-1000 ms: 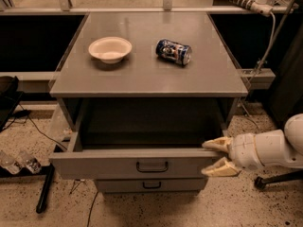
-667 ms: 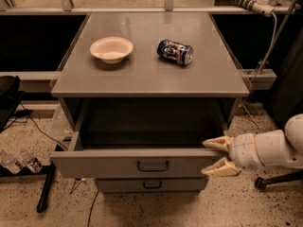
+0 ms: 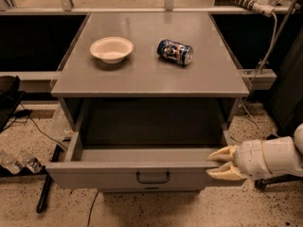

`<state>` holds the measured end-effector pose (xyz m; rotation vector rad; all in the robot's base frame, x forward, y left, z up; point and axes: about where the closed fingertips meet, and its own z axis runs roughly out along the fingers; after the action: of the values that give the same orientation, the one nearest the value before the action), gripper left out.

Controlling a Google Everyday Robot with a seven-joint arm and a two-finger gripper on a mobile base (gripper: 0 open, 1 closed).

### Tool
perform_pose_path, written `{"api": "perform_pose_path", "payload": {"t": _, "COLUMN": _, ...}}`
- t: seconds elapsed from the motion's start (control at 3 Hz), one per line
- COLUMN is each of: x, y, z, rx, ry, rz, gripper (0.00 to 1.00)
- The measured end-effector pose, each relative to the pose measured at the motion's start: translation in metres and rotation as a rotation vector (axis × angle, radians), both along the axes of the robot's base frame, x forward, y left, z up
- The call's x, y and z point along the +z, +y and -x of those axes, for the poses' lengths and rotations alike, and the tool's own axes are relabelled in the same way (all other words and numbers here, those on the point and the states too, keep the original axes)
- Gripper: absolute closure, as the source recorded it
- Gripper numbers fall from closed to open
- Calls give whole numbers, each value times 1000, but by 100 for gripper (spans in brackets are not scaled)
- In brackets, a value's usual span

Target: Open top drawer

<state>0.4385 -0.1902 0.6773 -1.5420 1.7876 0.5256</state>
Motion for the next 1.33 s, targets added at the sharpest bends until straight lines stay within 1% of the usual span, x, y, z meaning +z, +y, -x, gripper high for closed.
{"api": "perform_pose_path", "payload": {"t": 0.33, "x": 7, "y": 12, "z": 18, "rx": 32, "ry": -1, "rz": -27, "gripper": 100}}
{"api": "perform_pose_path", "payload": {"t": 0.67, "x": 9, "y": 12, "z": 22, "rx": 40, "ry": -2, "rz": -30, "gripper": 100}}
{"api": "perform_pose_path", "payload": {"t": 1.0, "x": 9, "y": 11, "z": 22, "rx": 40, "ry": -2, "rz": -30, "gripper": 86}}
{"api": "perform_pose_path", "payload": {"t": 1.33, "x": 9, "y": 11, "z": 22, "rx": 40, "ry": -2, "rz": -30, "gripper": 63}}
